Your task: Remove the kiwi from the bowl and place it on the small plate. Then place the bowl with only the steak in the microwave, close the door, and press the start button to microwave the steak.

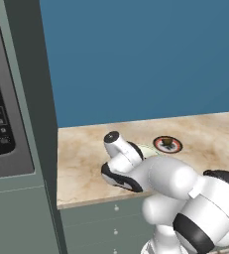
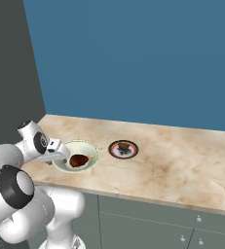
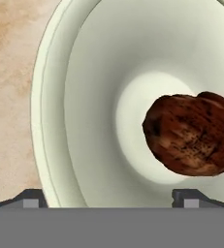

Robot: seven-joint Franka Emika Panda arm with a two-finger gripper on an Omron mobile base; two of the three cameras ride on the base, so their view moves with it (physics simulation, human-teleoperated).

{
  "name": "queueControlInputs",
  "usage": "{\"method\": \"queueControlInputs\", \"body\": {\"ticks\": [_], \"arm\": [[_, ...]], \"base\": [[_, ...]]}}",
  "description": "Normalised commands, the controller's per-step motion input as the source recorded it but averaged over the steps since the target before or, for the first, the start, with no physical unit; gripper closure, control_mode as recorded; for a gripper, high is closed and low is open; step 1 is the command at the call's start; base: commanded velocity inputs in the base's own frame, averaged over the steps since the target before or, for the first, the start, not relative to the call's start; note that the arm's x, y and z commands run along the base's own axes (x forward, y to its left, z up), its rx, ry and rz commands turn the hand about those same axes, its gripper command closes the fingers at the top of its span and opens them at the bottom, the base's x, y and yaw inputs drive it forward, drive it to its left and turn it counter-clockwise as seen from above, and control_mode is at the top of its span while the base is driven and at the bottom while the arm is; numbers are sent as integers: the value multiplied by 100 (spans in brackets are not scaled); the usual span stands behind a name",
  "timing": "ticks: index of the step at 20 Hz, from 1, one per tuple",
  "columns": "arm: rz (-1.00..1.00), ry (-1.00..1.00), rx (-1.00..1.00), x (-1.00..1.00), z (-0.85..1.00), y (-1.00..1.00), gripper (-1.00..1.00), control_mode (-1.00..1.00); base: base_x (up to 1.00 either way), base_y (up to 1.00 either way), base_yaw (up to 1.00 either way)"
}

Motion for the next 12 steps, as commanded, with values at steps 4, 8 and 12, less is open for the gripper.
{"method": "queueControlInputs", "body": {"ticks": [4, 8, 12], "arm": [[0, 0, 0, 0, -16, 0, -100, -100], [0, 0, 0, 0, -1, 0, 100, -100], [0, 0, 0, 0, 0, -4, 100, -100]], "base": [[0, 0, 0], [0, 0, 0], [0, 0, 0]]}}
